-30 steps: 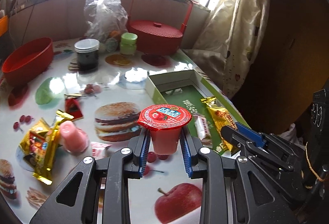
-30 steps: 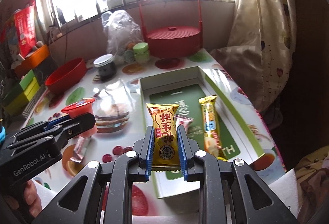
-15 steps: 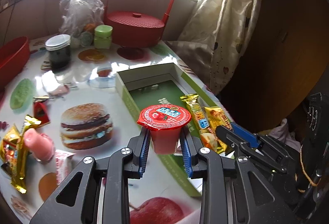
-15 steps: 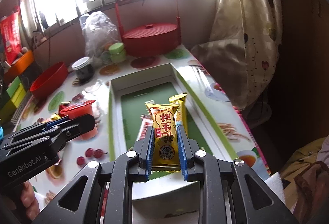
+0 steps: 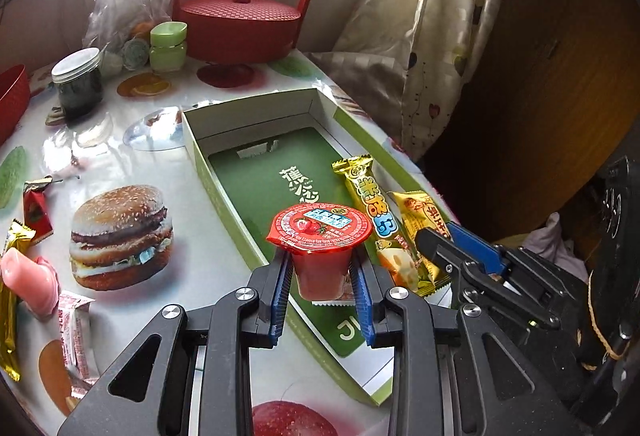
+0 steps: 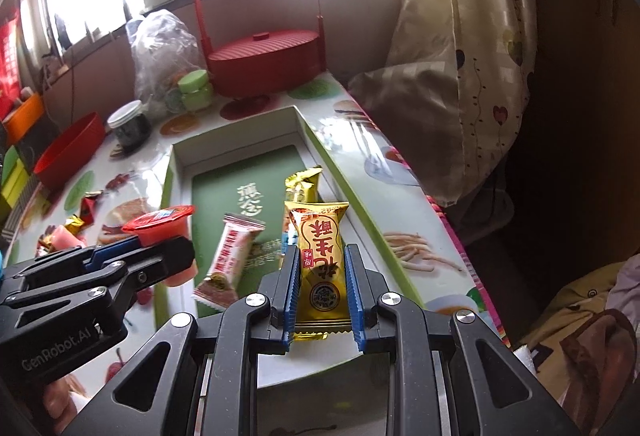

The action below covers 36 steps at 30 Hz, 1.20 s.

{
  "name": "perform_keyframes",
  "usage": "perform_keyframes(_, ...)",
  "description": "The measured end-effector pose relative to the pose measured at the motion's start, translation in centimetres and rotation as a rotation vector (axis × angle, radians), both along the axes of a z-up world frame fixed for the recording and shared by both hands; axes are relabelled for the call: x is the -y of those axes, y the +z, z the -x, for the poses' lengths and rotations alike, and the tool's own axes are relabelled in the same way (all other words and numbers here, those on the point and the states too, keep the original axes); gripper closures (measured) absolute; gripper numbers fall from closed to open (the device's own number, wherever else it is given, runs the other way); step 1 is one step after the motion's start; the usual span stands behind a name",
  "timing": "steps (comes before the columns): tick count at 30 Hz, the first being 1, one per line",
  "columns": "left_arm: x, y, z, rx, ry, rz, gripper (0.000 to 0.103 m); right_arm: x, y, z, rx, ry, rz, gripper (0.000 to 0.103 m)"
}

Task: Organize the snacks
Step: 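Carry the jelly cup and yellow packet into the green box and release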

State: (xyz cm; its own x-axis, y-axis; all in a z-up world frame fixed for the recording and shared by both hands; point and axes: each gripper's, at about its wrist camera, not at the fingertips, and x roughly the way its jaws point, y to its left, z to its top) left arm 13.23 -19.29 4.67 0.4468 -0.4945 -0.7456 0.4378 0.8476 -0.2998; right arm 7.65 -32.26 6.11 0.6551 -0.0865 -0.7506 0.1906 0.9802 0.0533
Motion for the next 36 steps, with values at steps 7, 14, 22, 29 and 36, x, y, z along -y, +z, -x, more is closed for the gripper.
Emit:
perform_keyframes(7,0.57,-0.78,-0.05,-0.016,-0.001,-0.011,0.073,0.19,-0.73,-0.26,-0.014,0.001,0.011,0.082)
perform_keyframes(14,0.83,-0.88,-0.14,-0.011,0.007,-0.019,0.073,0.24,-1.02,-0.35,-0.019,0.002,0.010,0.082)
perform_keyframes(22,0.88,-0.86,-0.15,-0.014,0.001,-0.020,0.073,0.01,-0.90,-0.31,-0.008,0.016,0.004,0.082)
perform_keyframes(29,0.92,-0.87,-0.21,-0.015,-0.005,-0.014,0.071,-0.18,-0.75,-0.20,-0.003,0.019,0.005,0.079)
perform_keyframes(36,0.76,-0.78,-0.11,-0.016,0.001,-0.007,0.070,-0.06,-0.60,-0.07,0.005,0.013,-0.001,0.076)
